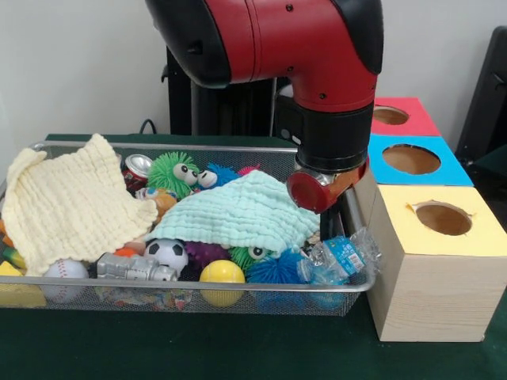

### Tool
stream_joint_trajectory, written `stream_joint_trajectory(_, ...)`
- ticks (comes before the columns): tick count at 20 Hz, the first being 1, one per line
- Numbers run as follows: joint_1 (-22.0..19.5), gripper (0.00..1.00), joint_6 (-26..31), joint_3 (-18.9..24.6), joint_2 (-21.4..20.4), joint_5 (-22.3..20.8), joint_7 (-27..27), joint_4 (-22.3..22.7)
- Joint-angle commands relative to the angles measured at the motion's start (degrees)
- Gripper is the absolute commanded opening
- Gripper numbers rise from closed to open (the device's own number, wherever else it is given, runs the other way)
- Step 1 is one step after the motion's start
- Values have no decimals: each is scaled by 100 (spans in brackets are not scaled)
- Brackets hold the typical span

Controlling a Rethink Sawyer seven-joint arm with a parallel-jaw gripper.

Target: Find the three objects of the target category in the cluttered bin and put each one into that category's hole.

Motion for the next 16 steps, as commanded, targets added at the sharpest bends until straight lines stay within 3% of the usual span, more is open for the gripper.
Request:
stream_joint_trajectory(1,278,0,2217,-98,123,-146,-1201,-639)
stream_joint_trajectory(8,9,0,2312,301,-210,124,-1137,-524)
stream_joint_trajectory(16,123,0,2366,407,-300,125,-872,-739)
